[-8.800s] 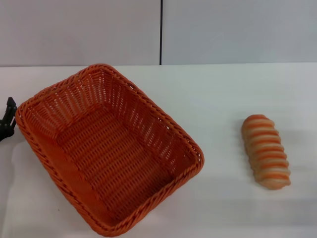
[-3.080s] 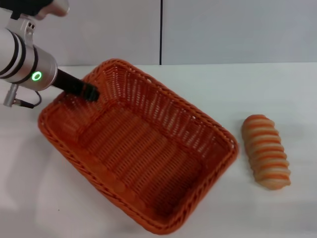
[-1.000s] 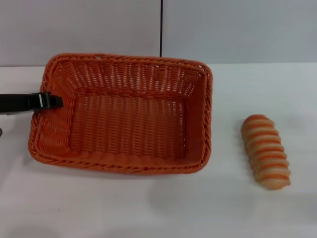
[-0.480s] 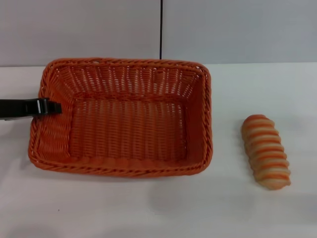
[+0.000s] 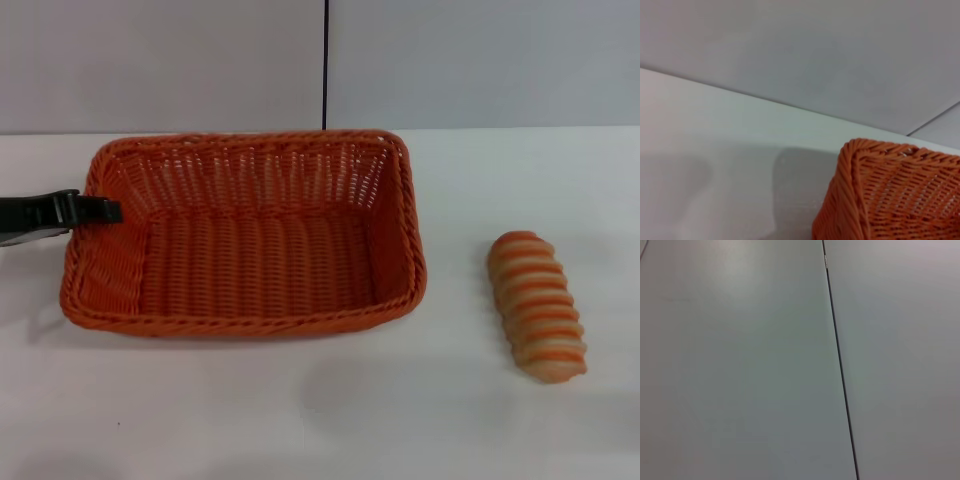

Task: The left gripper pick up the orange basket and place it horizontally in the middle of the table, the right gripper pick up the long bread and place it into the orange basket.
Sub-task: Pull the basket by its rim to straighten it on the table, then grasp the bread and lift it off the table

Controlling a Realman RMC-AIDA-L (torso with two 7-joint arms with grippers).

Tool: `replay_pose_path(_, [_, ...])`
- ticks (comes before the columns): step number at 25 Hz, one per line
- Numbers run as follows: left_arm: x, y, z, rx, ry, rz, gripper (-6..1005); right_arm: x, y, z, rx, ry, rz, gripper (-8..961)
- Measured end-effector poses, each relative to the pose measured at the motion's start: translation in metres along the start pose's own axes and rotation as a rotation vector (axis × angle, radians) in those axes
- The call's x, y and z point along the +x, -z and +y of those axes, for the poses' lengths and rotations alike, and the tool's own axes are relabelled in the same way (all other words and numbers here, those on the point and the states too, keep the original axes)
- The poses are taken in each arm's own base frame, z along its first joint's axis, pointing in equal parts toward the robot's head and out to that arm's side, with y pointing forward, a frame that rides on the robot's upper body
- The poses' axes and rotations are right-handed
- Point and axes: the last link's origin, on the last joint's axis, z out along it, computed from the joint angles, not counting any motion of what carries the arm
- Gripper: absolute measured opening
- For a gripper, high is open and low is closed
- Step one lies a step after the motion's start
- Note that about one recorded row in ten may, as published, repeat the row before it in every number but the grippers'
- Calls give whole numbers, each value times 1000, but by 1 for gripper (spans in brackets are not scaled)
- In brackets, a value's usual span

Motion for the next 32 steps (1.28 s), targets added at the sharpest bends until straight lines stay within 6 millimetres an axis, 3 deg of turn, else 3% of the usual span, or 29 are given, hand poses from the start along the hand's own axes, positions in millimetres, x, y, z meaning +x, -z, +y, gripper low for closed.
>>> replay_pose_path(7, [-4,-4,1,-17,10,-22,372,0,0,0,2,-1,2,712])
replay_pose_path(10, [-6,-4,5,-54,15,-28,556,0,1,0,3,-1,3,712])
replay_pose_path(16, [-8,-5,7,-75,20,-34,764,0,2,0,3,0,2,712])
replay_pose_path(22, [-18,-11,7,-173,65,-49,760,-1,3,0,4,1,0,712])
replay_pose_path(28, [-11,-3,0,-191,25,13,756,-2,4,-1,4,3,-1,712])
replay_pose_path(31, [-6,3,-9,-169,9,49,755,-2,6,-1,6,5,1,712])
replay_pose_path(32, [-2,8,-20,-145,-9,84,755,-2,7,-2,9,5,5,712])
